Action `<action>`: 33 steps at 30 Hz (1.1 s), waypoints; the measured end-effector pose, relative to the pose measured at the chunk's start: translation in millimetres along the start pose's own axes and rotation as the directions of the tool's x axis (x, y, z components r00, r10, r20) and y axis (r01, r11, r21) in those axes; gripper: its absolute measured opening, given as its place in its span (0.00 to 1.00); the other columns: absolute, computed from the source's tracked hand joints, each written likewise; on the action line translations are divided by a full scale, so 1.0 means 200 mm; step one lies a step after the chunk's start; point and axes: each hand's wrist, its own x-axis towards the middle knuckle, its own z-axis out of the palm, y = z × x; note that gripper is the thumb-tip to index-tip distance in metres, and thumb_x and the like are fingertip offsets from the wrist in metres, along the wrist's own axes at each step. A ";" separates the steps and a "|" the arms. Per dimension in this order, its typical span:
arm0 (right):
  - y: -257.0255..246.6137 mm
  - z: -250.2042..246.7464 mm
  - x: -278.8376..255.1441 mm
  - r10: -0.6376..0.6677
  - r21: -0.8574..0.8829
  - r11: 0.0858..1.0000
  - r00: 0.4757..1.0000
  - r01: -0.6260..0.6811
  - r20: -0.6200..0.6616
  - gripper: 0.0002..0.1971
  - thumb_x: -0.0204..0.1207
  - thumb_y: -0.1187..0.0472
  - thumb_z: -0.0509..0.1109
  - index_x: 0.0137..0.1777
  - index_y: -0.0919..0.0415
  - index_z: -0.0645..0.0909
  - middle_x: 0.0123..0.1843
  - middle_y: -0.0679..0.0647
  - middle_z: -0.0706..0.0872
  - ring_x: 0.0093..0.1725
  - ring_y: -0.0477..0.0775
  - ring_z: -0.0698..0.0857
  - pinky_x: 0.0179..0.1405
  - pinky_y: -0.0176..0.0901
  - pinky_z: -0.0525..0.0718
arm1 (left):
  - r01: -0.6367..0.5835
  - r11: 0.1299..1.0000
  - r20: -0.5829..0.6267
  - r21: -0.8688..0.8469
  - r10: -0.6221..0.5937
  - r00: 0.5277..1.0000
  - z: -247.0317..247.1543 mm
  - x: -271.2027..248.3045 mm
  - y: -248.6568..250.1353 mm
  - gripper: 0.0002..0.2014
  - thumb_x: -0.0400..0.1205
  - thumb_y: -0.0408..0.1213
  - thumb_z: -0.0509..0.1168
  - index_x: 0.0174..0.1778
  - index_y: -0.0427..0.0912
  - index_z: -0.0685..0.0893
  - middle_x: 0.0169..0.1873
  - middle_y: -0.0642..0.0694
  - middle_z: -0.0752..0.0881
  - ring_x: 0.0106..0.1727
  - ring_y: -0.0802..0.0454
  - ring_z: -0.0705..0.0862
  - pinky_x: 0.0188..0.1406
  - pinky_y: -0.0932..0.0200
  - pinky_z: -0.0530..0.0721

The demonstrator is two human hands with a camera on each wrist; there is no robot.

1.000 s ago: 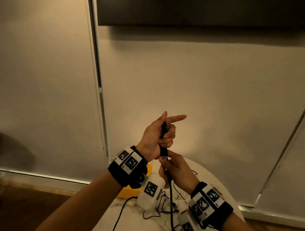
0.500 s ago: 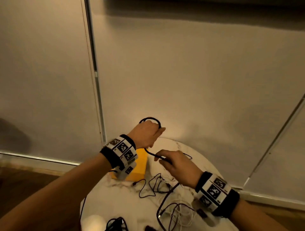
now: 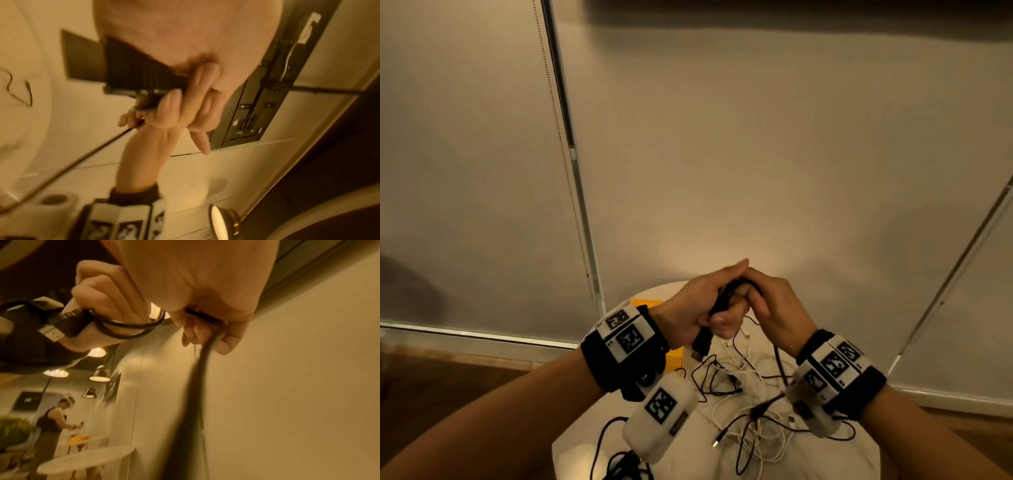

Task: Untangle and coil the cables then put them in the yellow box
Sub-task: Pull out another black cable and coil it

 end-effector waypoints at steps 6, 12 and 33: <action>0.04 0.08 0.01 0.235 0.232 0.951 0.964 -0.202 -0.124 0.07 0.67 0.58 0.59 0.38 0.58 0.77 0.30 0.54 0.80 0.32 0.54 0.76 0.33 0.51 0.75 | -0.072 0.964 -0.057 -0.256 0.059 0.997 0.00 0.03 -0.02 0.26 0.83 0.49 0.46 0.33 0.35 0.81 0.11 0.50 0.68 0.11 0.58 0.59 0.16 0.66 0.61; -0.02 0.18 -0.01 0.401 0.589 0.700 0.905 -0.404 0.145 0.09 0.70 0.56 0.61 0.37 0.56 0.82 0.27 0.58 0.76 0.23 0.56 0.73 0.16 0.39 0.71 | -0.203 0.939 -0.137 -0.278 0.171 0.976 0.02 -0.01 0.00 0.23 0.87 0.45 0.46 0.44 0.32 0.79 0.15 0.50 0.68 0.16 0.58 0.59 0.22 0.61 0.61; -0.17 0.10 -0.05 0.159 -0.091 0.986 0.966 -0.143 0.203 0.08 0.72 0.63 0.69 0.41 0.49 0.88 0.27 0.41 0.80 0.26 0.42 0.76 0.30 0.36 0.72 | 0.035 0.720 -0.404 0.693 0.347 0.846 -0.25 -0.11 -0.13 0.22 0.90 0.42 0.50 0.43 0.35 0.86 0.32 0.40 0.90 0.37 0.43 0.89 0.43 0.59 0.85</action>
